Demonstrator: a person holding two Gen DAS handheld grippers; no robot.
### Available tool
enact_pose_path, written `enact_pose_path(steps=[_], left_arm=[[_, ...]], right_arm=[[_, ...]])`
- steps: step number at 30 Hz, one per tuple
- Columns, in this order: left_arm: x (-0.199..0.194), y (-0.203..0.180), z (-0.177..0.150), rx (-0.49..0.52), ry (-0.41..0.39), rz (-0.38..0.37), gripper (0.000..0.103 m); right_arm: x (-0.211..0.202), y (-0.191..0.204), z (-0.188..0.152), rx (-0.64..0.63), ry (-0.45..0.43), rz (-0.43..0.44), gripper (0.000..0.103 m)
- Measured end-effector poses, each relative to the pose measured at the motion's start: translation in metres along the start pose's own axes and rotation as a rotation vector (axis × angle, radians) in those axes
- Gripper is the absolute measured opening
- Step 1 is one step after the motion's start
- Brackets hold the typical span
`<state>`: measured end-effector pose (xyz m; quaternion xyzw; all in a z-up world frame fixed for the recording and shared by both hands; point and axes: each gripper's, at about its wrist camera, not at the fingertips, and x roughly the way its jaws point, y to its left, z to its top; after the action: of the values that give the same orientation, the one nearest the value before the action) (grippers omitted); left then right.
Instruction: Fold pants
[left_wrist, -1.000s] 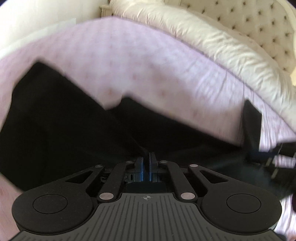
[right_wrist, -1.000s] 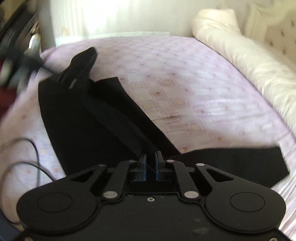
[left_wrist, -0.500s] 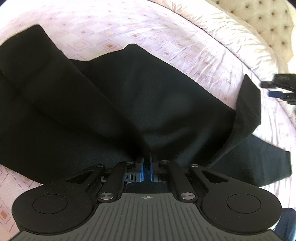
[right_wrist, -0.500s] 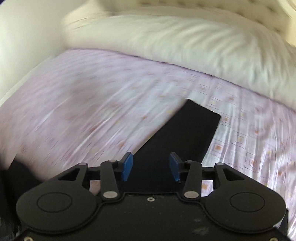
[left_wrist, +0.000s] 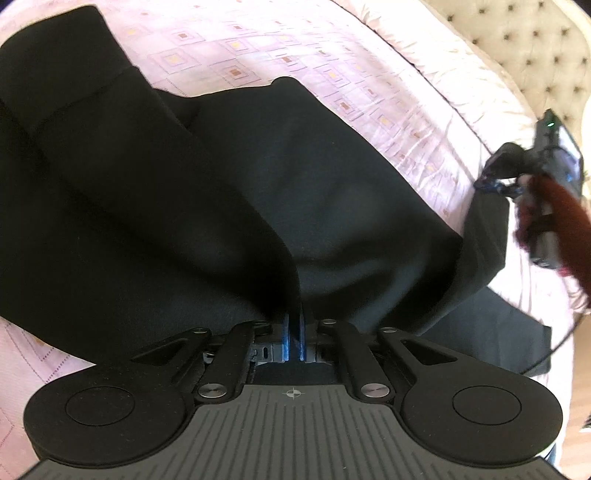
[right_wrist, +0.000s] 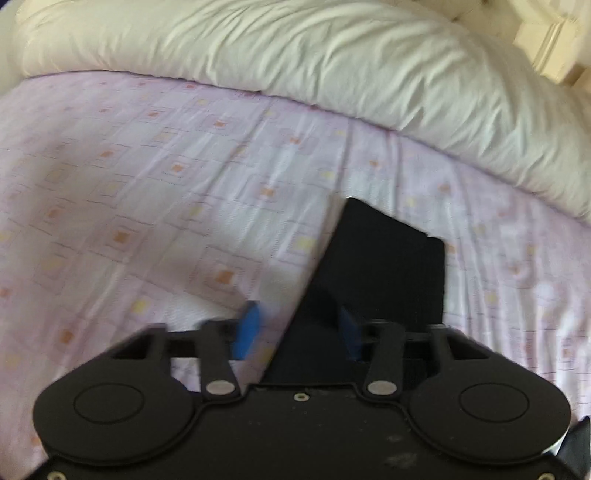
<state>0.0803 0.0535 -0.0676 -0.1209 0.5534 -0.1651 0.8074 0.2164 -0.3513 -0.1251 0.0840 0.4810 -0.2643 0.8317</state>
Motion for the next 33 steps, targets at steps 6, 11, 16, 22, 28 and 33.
enact_pose_path(steps=[6,11,16,22,28,33], left_arm=[[0.003,-0.012,-0.002,0.045,-0.014,0.036,0.007],[0.006,-0.019,-0.005,0.073,-0.026,0.053,0.007],[0.006,-0.027,-0.009,0.106,-0.037,0.084,0.007],[0.009,-0.032,-0.011,0.118,-0.045,0.093,0.007],[0.011,-0.039,-0.013,0.125,-0.046,0.113,0.007],[0.011,-0.04,-0.012,0.114,-0.048,0.109,0.006]], right_arm=[[-0.068,-0.068,-0.011,0.045,-0.096,0.107,0.002],[-0.13,-0.179,-0.073,0.202,-0.143,0.149,0.002],[-0.121,-0.247,-0.152,0.319,-0.027,0.21,0.003],[-0.114,-0.275,-0.212,0.441,-0.043,0.259,0.027],[-0.114,-0.31,-0.223,0.623,-0.148,0.249,0.059],[-0.092,-0.313,-0.208,0.654,-0.122,0.216,0.055]])
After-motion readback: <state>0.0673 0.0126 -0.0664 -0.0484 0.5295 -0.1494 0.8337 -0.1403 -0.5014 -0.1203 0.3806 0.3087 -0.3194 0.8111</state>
